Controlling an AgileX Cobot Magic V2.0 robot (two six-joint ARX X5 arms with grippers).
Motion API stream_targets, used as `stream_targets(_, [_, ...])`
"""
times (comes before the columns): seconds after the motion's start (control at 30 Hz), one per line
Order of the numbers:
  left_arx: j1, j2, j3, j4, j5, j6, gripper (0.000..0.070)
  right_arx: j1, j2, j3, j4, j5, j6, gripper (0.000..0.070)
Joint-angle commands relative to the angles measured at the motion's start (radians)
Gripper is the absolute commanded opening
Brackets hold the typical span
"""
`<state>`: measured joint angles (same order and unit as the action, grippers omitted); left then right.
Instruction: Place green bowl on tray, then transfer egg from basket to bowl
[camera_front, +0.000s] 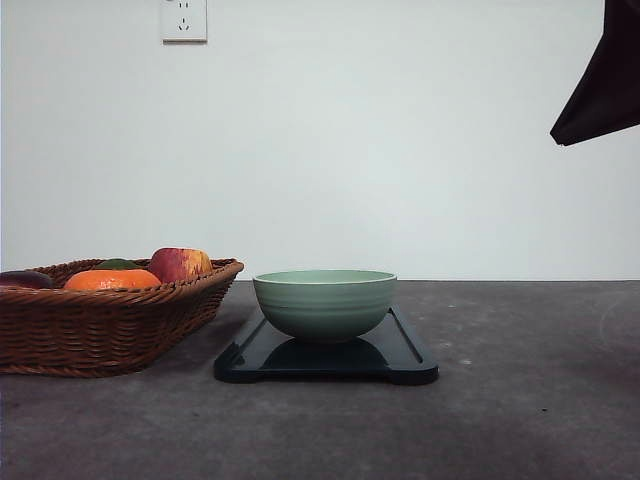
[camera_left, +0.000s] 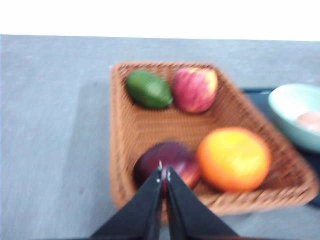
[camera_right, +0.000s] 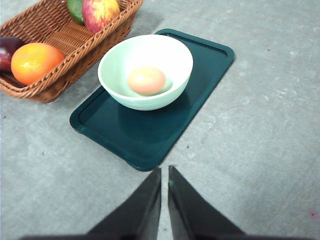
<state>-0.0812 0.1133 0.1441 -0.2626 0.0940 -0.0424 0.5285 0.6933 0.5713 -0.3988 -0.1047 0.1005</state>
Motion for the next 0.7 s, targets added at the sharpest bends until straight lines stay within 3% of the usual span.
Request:
stream_targets(0.0, [0.014, -0.033, -0.03, 0.018, -0.001, 0.016, 0.0, 0.006, 0.002, 0.005, 0.012, 0.001, -0.007, 0.0016])
stream_targets(0.17, [0.048, -0.107, -0.102, 0.02, -0.001, 0.015, 0.0, 0.006, 0.002, 0.005, 0.012, 0.001, -0.007, 0.0016])
stream_targets(0.67, [0.048, -0.109, -0.131, 0.08, -0.002, 0.023, 0.0, 0.006, 0.002, 0.005, 0.013, 0.001, -0.007, 0.0016])
